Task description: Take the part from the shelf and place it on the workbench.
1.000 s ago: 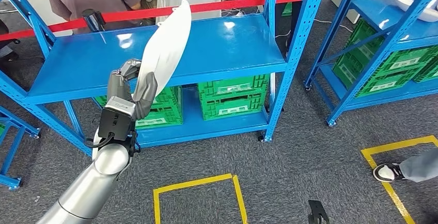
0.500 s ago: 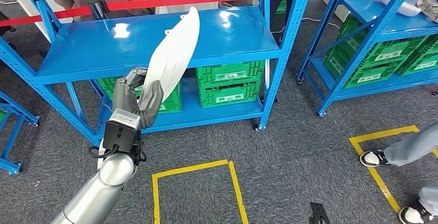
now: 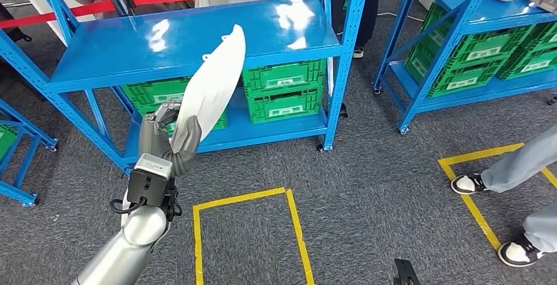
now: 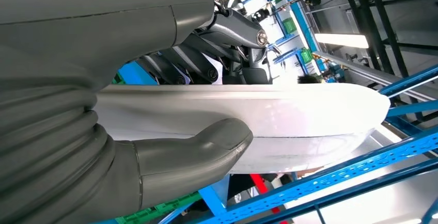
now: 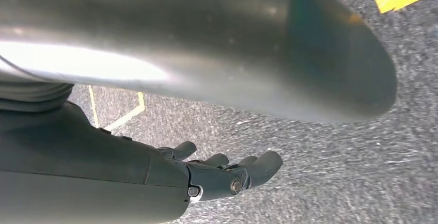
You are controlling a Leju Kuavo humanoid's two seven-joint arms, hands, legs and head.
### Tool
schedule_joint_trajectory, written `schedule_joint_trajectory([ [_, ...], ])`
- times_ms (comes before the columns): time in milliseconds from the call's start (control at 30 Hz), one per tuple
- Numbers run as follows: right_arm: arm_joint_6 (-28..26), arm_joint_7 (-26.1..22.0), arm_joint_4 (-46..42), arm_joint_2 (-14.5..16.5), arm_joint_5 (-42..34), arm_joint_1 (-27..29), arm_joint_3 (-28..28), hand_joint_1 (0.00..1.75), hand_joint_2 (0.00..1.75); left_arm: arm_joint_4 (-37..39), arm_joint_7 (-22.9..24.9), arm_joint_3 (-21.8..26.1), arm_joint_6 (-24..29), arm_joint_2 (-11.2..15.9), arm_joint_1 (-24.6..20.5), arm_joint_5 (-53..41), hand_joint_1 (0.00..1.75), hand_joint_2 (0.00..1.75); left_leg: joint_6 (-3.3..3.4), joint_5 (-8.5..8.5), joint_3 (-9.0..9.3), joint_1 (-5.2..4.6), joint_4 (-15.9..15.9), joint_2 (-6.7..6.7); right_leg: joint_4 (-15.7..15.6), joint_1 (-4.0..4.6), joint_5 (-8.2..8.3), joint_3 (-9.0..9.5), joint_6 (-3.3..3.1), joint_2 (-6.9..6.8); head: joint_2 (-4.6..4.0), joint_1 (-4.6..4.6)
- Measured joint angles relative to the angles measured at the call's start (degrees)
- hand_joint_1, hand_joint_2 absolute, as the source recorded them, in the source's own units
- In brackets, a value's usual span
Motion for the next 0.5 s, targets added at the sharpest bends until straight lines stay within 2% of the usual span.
schedule_joint_trajectory([
  [33, 0.0, -0.1, 0.0, 0.0, 0.0, 0.0, 0.0, 0.00, 0.00, -0.1, -0.1, 0.0, 0.0, 0.0, 0.0, 0.0, 1.75, 1.75, 0.39, -0.62, 2.96, -0.19, -4.0, -0.08, -0.1, -0.03, 0.58, -0.25, 0.28, 0.00, 0.00, 0.02],
  [67, 0.0, -0.2, 0.0, 0.1, 0.1, 0.0, 0.0, 0.00, 0.00, -0.1, -0.1, 0.0, 0.0, 0.0, -0.1, 0.0, 1.75, 1.75, 0.74, -1.42, 4.92, -0.44, -7.0, -0.16, -0.2, -0.13, 1.16, -0.32, 0.63, 0.00, 0.00, -0.01],
  [100, 0.0, -0.4, 0.0, 0.1, 0.1, 0.0, 0.0, 0.00, 0.00, -0.2, -0.2, 0.0, 0.1, 0.1, -0.1, 0.0, 1.75, 1.75, 1.04, -1.86, 5.61, -0.70, -8.5, -0.18, -0.5, -0.24, 1.76, -0.29, 1.07, 0.00, 0.00, -0.11],
  [167, 0.2, -0.9, 0.0, 0.0, 0.5, 0.1, 0.0, 0.00, 0.00, -0.1, -0.3, 0.0, 0.5, 0.1, -0.2, 0.2, 1.75, 1.75, 1.81, -0.70, 4.88, -0.79, -9.1, -0.05, -1.0, -0.44, 2.50, -0.43, 1.92, 0.08, 0.00, -0.36],
  [200, 0.3, -1.1, 0.0, 0.0, 0.7, 0.2, 0.0, 0.00, 0.00, 0.0, -0.3, 0.0, 0.7, 0.1, -0.2, 0.3, 1.75, 1.75, 2.33, 0.16, 4.31, -0.71, -9.4, 0.06, -0.5, -0.44, 1.45, -0.79, 2.25, 0.14, 0.00, -0.38],
  [233, 0.4, -1.2, 0.0, 0.0, 0.8, 0.2, 0.0, 0.00, 0.00, 0.1, -0.3, 0.0, 1.0, 0.1, -0.2, 0.3, 1.75, 1.75, 2.76, 1.11, 3.60, -0.56, -9.6, 0.16, 0.9, -0.38, -0.74, -1.38, 2.51, 0.21, 0.00, -0.31],
  [300, 0.6, -1.2, 0.0, -0.3, 1.2, 0.2, 0.0, 0.00, 0.00, 0.3, -0.3, 0.1, 1.3, 0.1, -0.3, 0.3, 1.75, 1.75, 3.25, 2.84, 1.80, -0.49, -9.7, 0.24, 7.1, -0.33, -6.93, -2.86, 2.91, 0.25, 0.00, -0.04],
  [333, 0.7, -1.1, 0.0, -0.4, 1.3, 0.2, 0.0, 0.00, 0.00, 0.5, -0.3, 0.2, 1.3, 0.2, -0.3, 0.3, 1.75, 1.75, 3.28, 3.63, 0.78, -0.50, -9.6, 0.28, 10.6, -0.31, -8.85, -3.40, 3.11, 0.25, 0.00, 0.03],
  [367, 0.8, -0.9, 0.0, -0.5, 1.4, 0.1, 0.0, 0.00, 0.00, 0.6, -0.3, 0.3, 1.4, 0.2, -0.3, 0.3, 1.75, 1.75, 3.27, 4.40, -0.35, -0.50, -9.3, 0.33, 13.5, -0.33, -9.28, -3.49, 3.26, 0.25, 0.00, 0.08],
  [400, 0.9, -0.9, 0.0, -0.6, 1.5, 0.1, 0.0, 0.00, 0.00, 0.8, -0.3, 0.4, 1.4, 0.2, -0.3, 0.3, 1.75, 1.75, 3.17, 5.09, -1.52, -0.47, -9.0, 0.38, 14.7, -0.35, -8.39, -2.84, 3.36, 0.24, 0.00, 0.10],
  [433, 0.9, -0.8, 0.0, -0.6, 1.6, 0.1, 0.0, 0.00, 0.00, 0.9, -0.3, 0.4, 1.4, 0.2, -0.3, 0.3, 1.75, 1.75, 3.01, 5.70, -2.71, -0.41, -8.6, 0.42, 14.1, -0.38, -6.78, -1.25, 3.42, 0.22, 0.00, 0.13],
  [467, 1.0, -0.8, 0.0, -0.7, 1.7, 0.0, 0.0, 0.00, 0.00, 1.0, -0.3, 0.5, 1.4, 0.2, -0.3, 0.3, 1.75, 1.75, 2.81, 6.24, -3.80, -0.35, -8.1, 0.44, 11.6, -0.41, -5.49, 1.35, 3.44, 0.19, 0.00, 0.16],
  [500, 1.0, -0.8, 0.0, -0.7, 1.7, -0.1, 0.0, 0.00, 0.00, 1.0, -0.3, 0.6, 1.4, 0.2, -0.3, 0.3, 1.75, 1.75, 2.53, 6.68, -4.81, -0.38, -7.6, 0.43, 7.7, -0.34, -5.57, 4.51, 3.36, 0.17, 0.00, 0.26],
])
